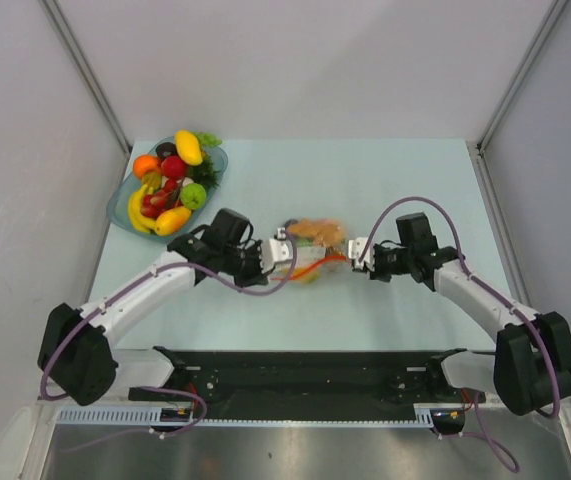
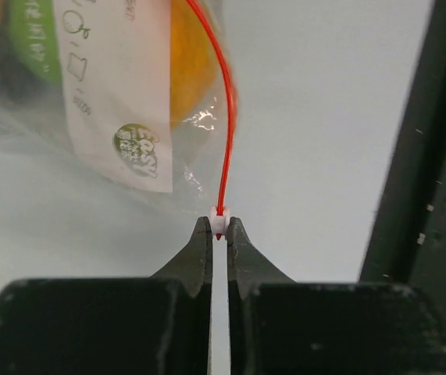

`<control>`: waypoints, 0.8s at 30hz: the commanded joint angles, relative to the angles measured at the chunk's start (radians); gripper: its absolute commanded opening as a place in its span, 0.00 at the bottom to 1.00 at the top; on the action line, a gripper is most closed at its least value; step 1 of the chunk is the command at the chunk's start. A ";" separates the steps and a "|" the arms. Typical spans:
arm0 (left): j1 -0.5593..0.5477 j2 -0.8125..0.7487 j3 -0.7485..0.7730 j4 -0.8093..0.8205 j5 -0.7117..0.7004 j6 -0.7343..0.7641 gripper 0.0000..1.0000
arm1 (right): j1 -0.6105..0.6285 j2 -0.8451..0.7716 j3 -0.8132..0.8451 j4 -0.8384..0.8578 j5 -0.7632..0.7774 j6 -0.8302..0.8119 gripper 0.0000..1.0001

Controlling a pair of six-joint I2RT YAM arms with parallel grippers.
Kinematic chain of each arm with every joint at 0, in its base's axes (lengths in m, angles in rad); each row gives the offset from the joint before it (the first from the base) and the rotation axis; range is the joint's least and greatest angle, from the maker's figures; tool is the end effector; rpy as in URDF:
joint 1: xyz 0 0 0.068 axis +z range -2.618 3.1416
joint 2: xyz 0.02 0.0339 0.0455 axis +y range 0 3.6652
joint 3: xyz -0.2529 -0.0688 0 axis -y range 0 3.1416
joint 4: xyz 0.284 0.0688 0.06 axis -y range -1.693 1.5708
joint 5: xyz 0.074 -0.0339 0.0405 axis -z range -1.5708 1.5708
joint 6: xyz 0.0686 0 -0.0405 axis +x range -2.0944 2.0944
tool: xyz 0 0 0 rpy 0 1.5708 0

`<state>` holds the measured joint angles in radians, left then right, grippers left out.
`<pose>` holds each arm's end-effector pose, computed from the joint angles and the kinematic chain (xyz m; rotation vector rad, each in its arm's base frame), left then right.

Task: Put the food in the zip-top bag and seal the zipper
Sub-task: Place the zipper food storage bag at the center of the board.

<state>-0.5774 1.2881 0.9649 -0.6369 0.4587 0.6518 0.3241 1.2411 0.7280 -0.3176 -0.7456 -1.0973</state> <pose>0.2478 -0.1977 0.2120 1.5694 1.9090 -0.5461 0.2685 0.1393 0.1738 -1.6548 1.4210 0.4657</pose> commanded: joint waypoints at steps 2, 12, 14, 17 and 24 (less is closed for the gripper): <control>-0.082 -0.156 -0.138 0.055 0.035 -0.081 0.01 | 0.038 -0.139 -0.038 -0.231 0.044 -0.217 0.08; -0.116 -0.266 -0.141 -0.041 0.049 -0.127 0.72 | 0.153 -0.428 -0.087 -0.379 0.138 -0.076 0.92; -0.078 -0.300 -0.085 -0.115 0.087 -0.147 0.89 | 0.155 -0.481 -0.052 -0.394 0.155 0.031 0.94; -0.001 -0.349 0.018 -0.173 0.144 -0.201 1.00 | 0.153 -0.526 0.036 -0.399 0.183 0.177 0.98; 0.264 -0.278 0.285 -0.127 0.095 -0.476 1.00 | -0.004 -0.432 0.237 -0.285 0.177 0.588 1.00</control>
<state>-0.4362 0.9497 1.1126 -0.7853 0.5457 0.3679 0.4347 0.7437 0.8536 -0.6868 -0.5552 -0.8055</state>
